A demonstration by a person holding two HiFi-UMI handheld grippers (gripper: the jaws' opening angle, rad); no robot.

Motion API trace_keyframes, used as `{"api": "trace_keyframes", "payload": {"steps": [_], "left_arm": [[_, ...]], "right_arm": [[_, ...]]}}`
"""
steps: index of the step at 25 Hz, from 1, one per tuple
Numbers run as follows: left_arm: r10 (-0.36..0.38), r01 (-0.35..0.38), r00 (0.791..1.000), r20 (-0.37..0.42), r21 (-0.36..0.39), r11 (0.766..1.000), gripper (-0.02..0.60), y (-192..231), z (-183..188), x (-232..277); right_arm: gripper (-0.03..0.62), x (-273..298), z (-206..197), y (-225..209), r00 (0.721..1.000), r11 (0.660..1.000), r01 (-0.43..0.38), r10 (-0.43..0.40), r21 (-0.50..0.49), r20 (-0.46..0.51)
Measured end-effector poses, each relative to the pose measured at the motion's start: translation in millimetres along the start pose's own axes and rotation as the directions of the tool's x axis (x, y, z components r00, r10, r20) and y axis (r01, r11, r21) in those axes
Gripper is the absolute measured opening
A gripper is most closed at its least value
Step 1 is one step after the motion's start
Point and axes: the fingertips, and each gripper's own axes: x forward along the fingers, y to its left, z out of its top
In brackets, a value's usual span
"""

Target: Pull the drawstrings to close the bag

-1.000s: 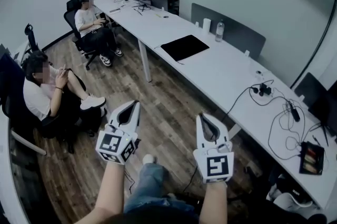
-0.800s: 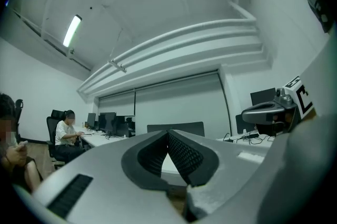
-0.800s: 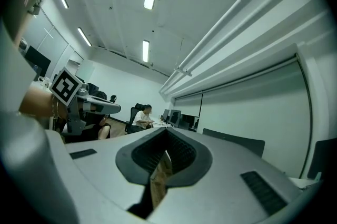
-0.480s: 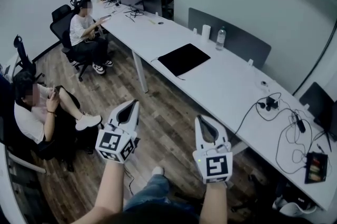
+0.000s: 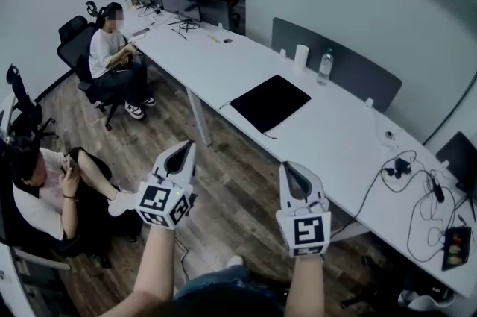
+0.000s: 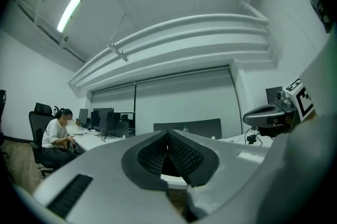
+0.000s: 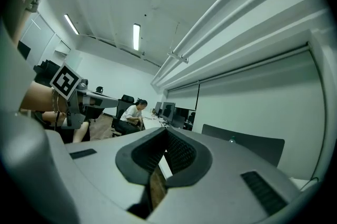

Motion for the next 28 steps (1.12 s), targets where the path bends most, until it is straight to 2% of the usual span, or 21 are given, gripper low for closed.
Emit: {"api": "trace_keyframes", "payload": {"steps": [8,17,28], "left_arm": [[-0.047,0.047,0.999,-0.007,-0.016,0.999,0.000,40.0,-14.4,48.3],[-0.037,0.035,0.999,-0.040,-0.036,0.999,0.000,71.3,-44.1,88.6],[-0.082,0.078,0.991,-0.103,-0.040,0.996,0.000,111.9,-77.2,207.0]], "right_arm": [[-0.005,59.1,-22.5,-2.4,0.996,0.999,0.026,-0.029,-0.037,-0.090],[-0.005,105.9,-58.0,-21.6,0.988,1.000,0.029,-0.030,-0.011,-0.151],[-0.005,199.2,-117.8,-83.9,0.974,0.996,0.087,-0.077,0.036,-0.214]]}}
